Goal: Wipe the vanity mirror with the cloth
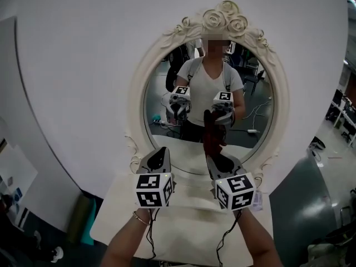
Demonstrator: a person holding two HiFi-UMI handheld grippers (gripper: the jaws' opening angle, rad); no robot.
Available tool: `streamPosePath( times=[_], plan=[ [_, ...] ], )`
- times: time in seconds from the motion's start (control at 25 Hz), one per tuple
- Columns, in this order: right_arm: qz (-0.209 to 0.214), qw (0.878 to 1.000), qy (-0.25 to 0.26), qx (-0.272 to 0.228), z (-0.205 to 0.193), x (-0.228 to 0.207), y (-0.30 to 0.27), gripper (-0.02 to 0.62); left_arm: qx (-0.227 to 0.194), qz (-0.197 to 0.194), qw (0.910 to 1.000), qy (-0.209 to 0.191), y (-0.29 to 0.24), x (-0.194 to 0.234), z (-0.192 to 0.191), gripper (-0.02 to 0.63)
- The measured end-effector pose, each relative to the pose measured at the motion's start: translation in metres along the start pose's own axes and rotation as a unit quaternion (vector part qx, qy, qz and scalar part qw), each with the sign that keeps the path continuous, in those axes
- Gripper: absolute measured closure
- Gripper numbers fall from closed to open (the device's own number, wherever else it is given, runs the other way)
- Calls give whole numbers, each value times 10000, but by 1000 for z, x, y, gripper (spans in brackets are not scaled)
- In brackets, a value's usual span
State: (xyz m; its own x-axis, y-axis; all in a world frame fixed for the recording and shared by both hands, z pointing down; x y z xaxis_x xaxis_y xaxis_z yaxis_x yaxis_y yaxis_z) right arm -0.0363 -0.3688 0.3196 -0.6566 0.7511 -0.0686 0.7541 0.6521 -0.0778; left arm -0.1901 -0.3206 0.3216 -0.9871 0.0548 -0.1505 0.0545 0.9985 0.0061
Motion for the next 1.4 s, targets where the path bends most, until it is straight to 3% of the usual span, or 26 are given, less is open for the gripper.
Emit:
streamPosePath(
  times=[0.2, 0.4, 0.72, 1.0, 1.4],
  plan=[
    [303, 9970, 609, -361, 69, 20, -10, 534, -340, 118, 9993, -96, 2, 19, 46, 603],
    [552, 9901, 1193, -501, 134, 46, -28, 534, -422, 285, 9985, -207, 2, 41, 71, 603],
    [274, 9742, 2169, -560, 196, 72, -56, 534, -523, 559, 9961, -442, 3, 86, 119, 603],
    [-177, 9527, 2998, -456, 222, 84, -77, 534, -531, 748, 9933, -700, 4, 119, 154, 603],
    [-469, 9323, 3576, -285, 216, 96, -101, 534, -441, 648, 9951, -599, 0, 129, 141, 603]
  ],
)
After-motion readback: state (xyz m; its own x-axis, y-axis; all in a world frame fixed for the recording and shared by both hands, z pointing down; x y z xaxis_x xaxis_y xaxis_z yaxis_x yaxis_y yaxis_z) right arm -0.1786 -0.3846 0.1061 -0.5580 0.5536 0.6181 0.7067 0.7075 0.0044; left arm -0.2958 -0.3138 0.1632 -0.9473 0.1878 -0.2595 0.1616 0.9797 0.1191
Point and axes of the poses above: the fingertips, and each gripper's own axes: y backward along the fingers, x to its left, z out of its top, the point moved 2 cm from there along y, backward along the fingers, and after that the axes turned 13 degrees about -y, right-handed, at the moved point
